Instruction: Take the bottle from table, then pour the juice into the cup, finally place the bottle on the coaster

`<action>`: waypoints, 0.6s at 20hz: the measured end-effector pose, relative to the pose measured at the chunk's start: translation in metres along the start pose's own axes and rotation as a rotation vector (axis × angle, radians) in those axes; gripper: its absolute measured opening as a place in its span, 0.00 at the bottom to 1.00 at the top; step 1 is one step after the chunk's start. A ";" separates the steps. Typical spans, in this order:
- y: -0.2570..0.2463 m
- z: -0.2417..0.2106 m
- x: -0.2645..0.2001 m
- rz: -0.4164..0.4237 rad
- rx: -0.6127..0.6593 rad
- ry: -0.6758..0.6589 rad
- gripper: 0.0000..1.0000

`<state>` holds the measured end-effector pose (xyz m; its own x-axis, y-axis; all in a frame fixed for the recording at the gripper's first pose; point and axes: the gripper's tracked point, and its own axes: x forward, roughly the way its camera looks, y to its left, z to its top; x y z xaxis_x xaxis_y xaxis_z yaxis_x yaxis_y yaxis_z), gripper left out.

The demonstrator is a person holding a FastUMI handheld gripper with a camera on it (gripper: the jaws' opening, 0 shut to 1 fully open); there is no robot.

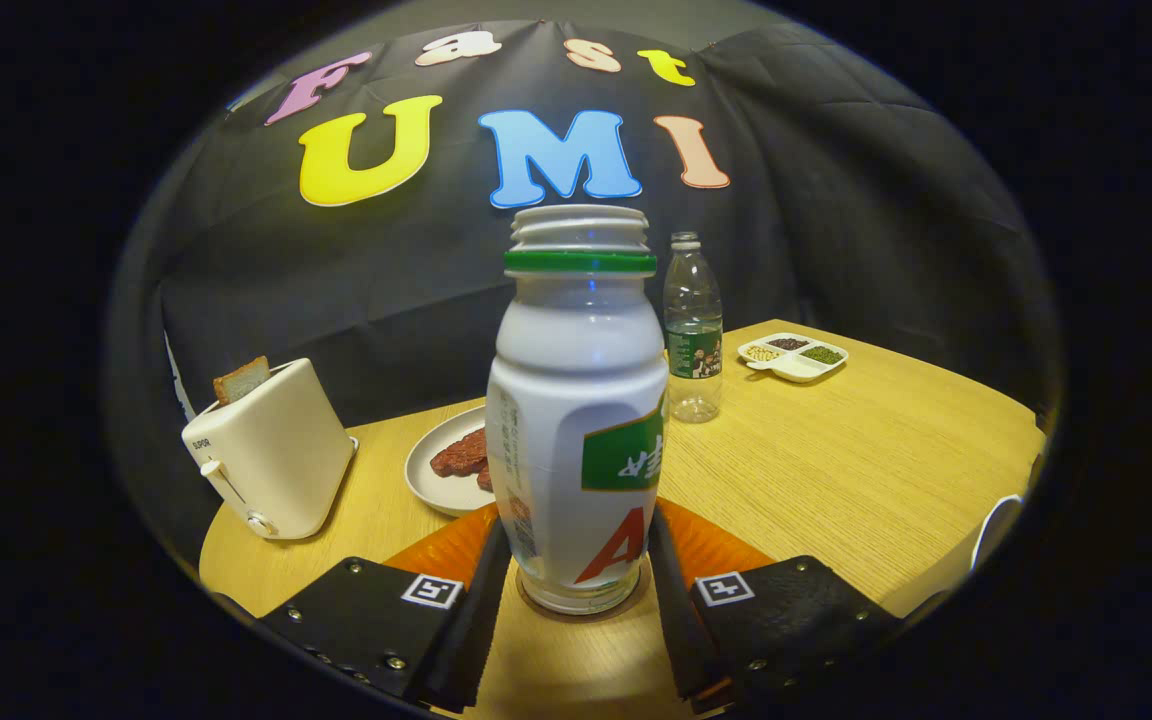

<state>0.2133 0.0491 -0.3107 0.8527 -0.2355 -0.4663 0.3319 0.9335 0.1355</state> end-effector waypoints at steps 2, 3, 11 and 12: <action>0.000 -0.003 0.008 0.003 -0.023 0.001 0.70; 0.000 -0.006 0.012 0.003 -0.037 0.002 0.70; -0.001 -0.008 0.023 0.004 -0.094 -0.019 0.71; 0.000 -0.007 0.021 0.006 -0.104 -0.021 0.72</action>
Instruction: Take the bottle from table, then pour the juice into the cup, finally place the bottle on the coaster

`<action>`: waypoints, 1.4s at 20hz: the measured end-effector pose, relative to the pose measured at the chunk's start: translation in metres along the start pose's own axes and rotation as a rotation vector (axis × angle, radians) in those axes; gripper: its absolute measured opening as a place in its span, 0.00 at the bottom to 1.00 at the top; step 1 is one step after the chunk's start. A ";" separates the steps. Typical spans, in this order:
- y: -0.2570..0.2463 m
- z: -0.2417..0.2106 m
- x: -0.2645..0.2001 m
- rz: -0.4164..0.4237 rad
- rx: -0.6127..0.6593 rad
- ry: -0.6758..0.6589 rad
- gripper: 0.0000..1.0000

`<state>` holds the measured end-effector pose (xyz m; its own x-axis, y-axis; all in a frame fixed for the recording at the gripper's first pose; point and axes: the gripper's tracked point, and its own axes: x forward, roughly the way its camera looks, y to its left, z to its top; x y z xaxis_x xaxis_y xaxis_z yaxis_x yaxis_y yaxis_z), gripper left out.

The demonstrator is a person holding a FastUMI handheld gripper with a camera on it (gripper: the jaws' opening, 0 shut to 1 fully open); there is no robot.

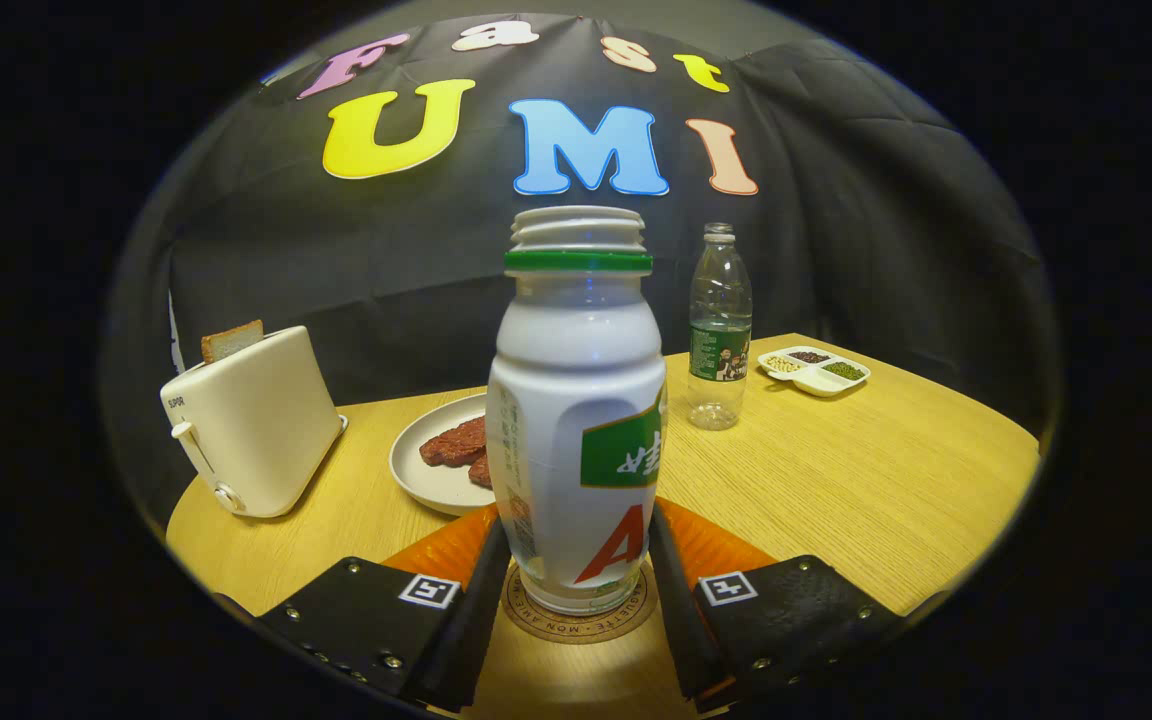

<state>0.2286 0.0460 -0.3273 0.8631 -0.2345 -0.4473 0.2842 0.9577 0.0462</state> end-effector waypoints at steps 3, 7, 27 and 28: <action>0.001 -0.001 0.001 0.006 -0.013 -0.003 0.75; 0.004 -0.005 -0.001 0.020 -0.013 0.013 0.80; -0.005 0.072 -0.099 0.152 -0.017 -0.130 0.98; -0.004 0.077 -0.110 0.166 -0.016 -0.139 0.98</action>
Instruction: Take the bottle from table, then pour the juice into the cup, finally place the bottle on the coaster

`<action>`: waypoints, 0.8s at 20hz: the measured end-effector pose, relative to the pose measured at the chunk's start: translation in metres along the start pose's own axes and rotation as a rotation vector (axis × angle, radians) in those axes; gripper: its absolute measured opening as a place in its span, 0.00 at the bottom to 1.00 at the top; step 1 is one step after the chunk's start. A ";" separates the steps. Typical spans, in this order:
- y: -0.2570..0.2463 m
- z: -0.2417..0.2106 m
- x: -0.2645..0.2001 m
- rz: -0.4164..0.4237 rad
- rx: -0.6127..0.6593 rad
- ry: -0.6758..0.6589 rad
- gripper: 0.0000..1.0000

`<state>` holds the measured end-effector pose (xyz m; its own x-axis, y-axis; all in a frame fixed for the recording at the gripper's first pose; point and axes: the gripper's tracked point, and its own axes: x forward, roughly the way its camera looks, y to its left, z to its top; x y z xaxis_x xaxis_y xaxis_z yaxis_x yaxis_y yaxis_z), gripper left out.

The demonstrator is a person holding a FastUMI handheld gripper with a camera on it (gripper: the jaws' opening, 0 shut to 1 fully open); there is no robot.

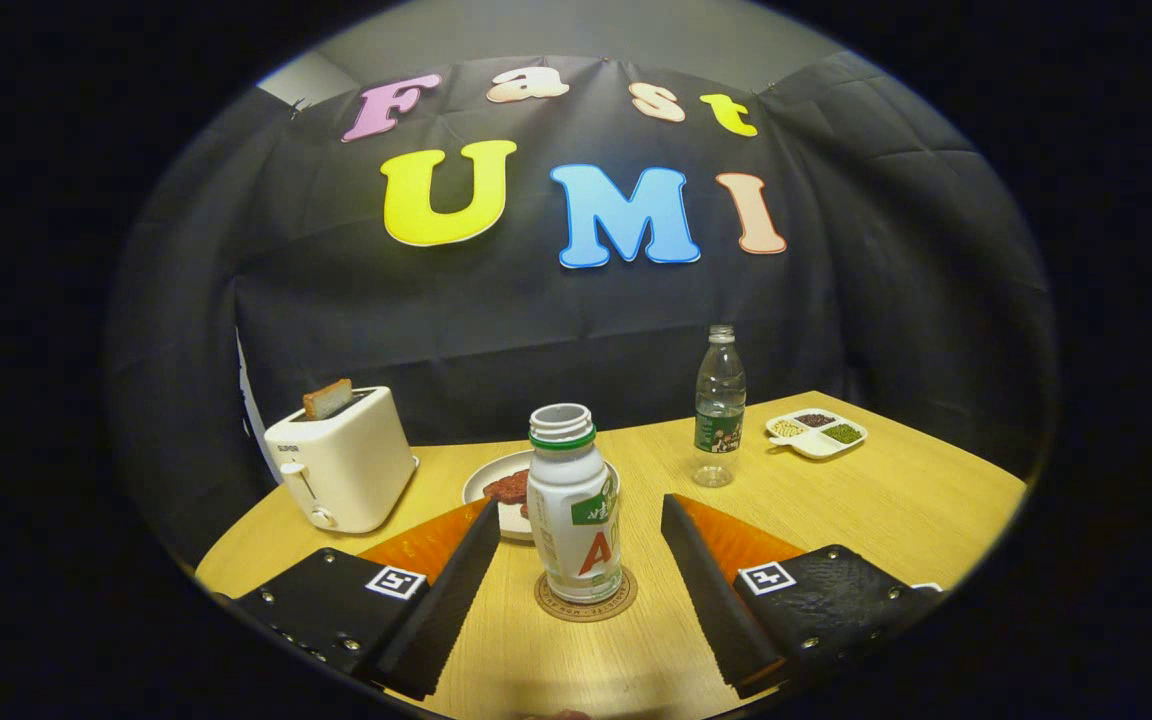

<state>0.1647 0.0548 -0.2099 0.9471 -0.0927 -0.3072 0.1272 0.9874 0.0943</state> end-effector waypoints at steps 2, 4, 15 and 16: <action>0.005 0.011 -0.019 0.031 0.002 -0.018 0.98; 0.010 0.023 -0.039 0.061 0.006 -0.037 0.98; 0.010 0.078 -0.148 0.125 -0.008 -0.149 0.98; 0.009 0.080 -0.156 0.125 -0.010 -0.152 0.98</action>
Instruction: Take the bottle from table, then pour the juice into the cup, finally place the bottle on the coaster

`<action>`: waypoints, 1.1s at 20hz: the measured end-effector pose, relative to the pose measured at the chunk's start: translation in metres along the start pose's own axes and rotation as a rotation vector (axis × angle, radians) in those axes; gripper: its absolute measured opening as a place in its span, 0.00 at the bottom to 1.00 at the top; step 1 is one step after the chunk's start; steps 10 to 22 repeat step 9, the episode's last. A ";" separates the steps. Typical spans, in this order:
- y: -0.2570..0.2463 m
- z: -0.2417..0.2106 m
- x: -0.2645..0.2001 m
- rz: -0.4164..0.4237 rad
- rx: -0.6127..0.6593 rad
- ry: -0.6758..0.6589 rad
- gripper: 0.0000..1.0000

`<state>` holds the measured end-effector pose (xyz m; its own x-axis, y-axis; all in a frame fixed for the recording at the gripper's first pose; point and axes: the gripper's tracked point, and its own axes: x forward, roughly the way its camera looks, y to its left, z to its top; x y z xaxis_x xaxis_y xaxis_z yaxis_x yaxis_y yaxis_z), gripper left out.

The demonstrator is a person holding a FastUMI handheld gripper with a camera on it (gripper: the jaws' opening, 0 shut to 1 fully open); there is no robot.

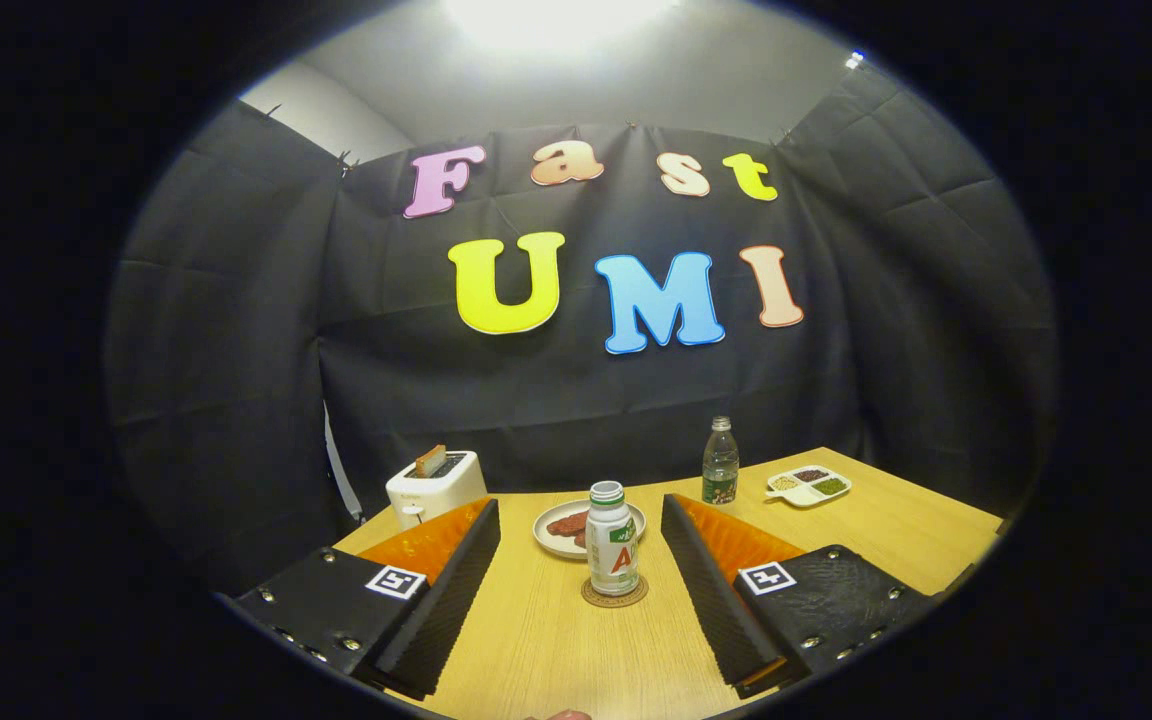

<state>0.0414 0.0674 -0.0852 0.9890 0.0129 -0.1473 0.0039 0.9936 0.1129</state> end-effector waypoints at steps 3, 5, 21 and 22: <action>-0.003 0.003 -0.022 -0.002 -0.015 -0.001 0.98; -0.004 0.007 -0.035 -0.003 -0.019 -0.007 0.98; -0.003 0.014 -0.044 0.001 -0.005 -0.020 0.98; -0.003 0.014 -0.044 0.001 -0.005 -0.020 0.98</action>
